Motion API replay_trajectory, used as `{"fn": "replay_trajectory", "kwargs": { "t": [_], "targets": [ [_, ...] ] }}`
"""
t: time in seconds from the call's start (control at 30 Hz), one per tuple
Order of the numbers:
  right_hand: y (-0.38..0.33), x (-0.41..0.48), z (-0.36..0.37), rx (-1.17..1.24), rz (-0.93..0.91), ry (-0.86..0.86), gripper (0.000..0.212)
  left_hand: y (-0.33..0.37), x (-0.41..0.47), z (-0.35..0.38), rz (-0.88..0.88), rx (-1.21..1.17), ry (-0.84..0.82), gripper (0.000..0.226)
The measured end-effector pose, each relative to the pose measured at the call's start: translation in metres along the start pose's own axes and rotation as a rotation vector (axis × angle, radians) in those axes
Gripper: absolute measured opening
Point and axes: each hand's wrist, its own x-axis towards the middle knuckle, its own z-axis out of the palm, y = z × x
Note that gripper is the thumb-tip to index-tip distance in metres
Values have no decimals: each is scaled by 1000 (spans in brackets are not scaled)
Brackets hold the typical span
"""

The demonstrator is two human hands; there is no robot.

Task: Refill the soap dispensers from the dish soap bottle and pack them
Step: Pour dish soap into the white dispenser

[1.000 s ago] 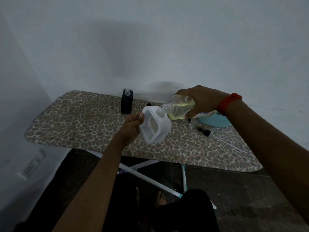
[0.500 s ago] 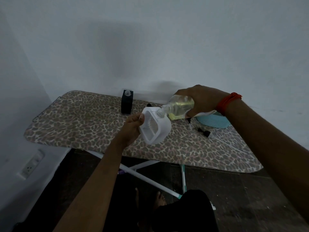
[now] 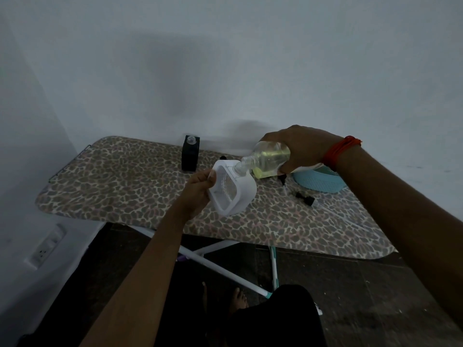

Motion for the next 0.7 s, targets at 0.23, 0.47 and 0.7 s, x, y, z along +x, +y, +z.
{"fn": "replay_trajectory", "kwargs": {
  "t": [0.23,0.47,0.7],
  "targets": [
    [-4,-2,-5,-21,18,-3,82,4,-3,4,-16,-9,9,37],
    [-8,-5,-8,-38,33,-6,82,11,-7,12,-13,10,15,47],
    [-10,-6,-10,-52,38,2,81,8,-5,10,1,-4,11,44]
  ]
}}
